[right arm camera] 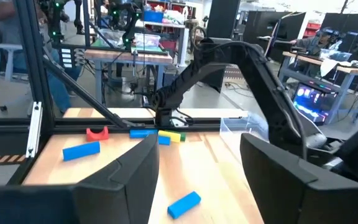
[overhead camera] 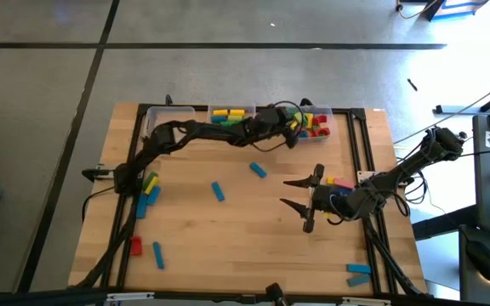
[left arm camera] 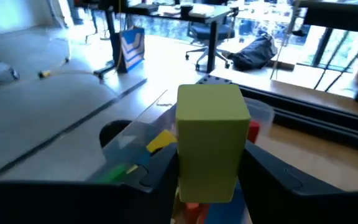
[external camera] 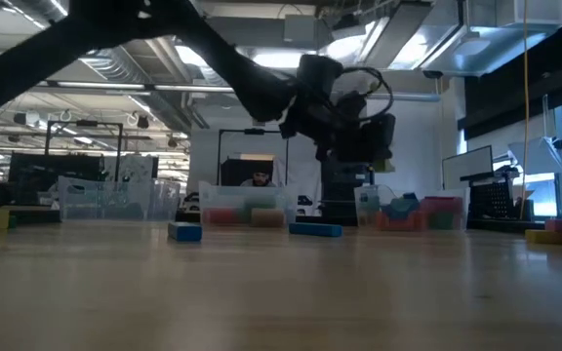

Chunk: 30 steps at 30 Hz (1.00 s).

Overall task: Sort blocks by size
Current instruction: Put the light green arch block into the right transparent bin, then put the red arch block into the right transparent bin

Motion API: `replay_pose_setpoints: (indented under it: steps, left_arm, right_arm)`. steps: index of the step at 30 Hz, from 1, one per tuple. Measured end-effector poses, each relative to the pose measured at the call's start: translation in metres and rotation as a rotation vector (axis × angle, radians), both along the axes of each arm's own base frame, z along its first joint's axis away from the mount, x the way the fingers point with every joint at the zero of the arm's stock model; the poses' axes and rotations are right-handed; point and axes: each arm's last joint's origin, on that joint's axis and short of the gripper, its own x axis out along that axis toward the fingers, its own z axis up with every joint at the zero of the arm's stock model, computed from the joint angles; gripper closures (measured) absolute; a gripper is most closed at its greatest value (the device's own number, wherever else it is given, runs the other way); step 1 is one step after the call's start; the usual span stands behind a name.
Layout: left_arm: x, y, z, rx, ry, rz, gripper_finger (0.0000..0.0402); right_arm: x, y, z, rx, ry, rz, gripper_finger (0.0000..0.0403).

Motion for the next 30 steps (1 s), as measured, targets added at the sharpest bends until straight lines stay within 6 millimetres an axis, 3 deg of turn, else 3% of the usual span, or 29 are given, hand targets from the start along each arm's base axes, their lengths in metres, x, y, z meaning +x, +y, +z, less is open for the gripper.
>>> replay_pose_setpoints:
  steps: [6, 12, 21, 25, 30]
  left_arm:
    - [0.002, 0.014, -0.009, -0.02, 0.001, -0.012, 0.0243]
    - [0.001, 0.009, -0.004, -0.069, 0.031, -0.085, 0.0192]
    - [-0.012, -0.039, 0.044, -0.055, 0.266, -0.206, 0.0179]
    - [-0.029, -0.068, 0.07, -0.042, 0.412, -0.252, 0.0179]
    - [-0.056, -0.099, 0.099, 0.005, 0.57, -0.177, 0.0179]
  right_arm:
    - [0.0, -0.001, -0.001, 0.0, 0.011, -0.019, 0.0182]
    - [0.0, -0.001, -0.001, 0.0, 0.01, -0.034, 0.0182]
    - [-0.001, -0.001, -0.005, 0.018, 0.035, -0.043, 0.0182]
    - [-0.001, -0.001, -0.005, 0.02, 0.036, -0.044, 0.0182]
    - [-0.001, -0.001, -0.006, 0.021, 0.038, -0.025, 0.0182]
